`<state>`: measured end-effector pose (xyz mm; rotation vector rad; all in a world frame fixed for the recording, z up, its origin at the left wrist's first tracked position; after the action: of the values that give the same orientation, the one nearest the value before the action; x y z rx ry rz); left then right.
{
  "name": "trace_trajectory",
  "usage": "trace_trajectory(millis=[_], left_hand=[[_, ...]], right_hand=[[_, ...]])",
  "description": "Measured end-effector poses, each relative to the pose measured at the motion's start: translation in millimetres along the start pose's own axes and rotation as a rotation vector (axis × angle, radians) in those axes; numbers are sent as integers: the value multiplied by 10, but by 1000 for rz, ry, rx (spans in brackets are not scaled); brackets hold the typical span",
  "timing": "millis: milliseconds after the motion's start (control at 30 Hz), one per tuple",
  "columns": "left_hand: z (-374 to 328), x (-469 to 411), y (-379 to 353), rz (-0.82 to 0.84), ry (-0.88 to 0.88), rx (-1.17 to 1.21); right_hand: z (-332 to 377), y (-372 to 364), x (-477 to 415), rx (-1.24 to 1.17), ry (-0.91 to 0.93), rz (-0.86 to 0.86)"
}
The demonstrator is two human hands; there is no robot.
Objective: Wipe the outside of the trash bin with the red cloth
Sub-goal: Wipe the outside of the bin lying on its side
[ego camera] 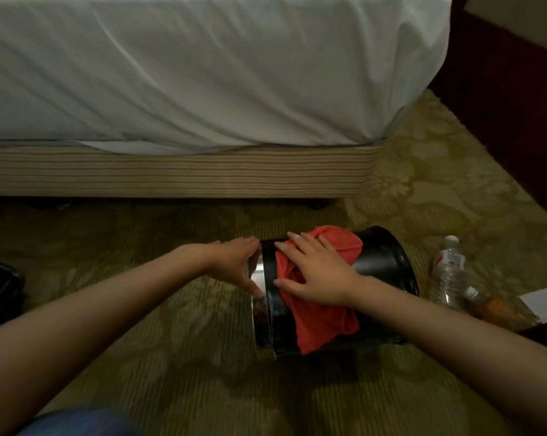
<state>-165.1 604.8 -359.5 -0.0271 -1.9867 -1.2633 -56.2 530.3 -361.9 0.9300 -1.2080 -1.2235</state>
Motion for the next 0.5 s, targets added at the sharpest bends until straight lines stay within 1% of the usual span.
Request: trace_trajectory(millis=[100,167,267,367,433,500], left_hand=[[-18,-43,-72,-23,-18,-26],[2,-73,-102,-49,-26,-41],[72,-106,-102,-74,-43,-2],[126,-137,-79,-98,-68,62],[140,-161,-76,-108,-81,83],[151,-177,-80,-112,-83,94]], right_hand=[[75,-62,36,36,-2,-57],[-29,-15,55,69,9,-96],[-547,110,152,90,-96,-115],[-991,183,271,123,-183,-50],[-882,183,244,110,-117,-61],[-440,115,138,38,14,-84]])
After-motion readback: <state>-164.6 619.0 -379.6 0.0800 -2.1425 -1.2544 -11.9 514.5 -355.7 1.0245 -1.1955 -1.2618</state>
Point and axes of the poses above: each hand's wrist, its own x-axis away from the middle knuckle, its own y-axis out of the back of the hand, z = x × y, the point moved 8 cm from there along -x, towards the middle knuckle, and after that the axes turned 6 degrees about -y, right-handed, at the moved point
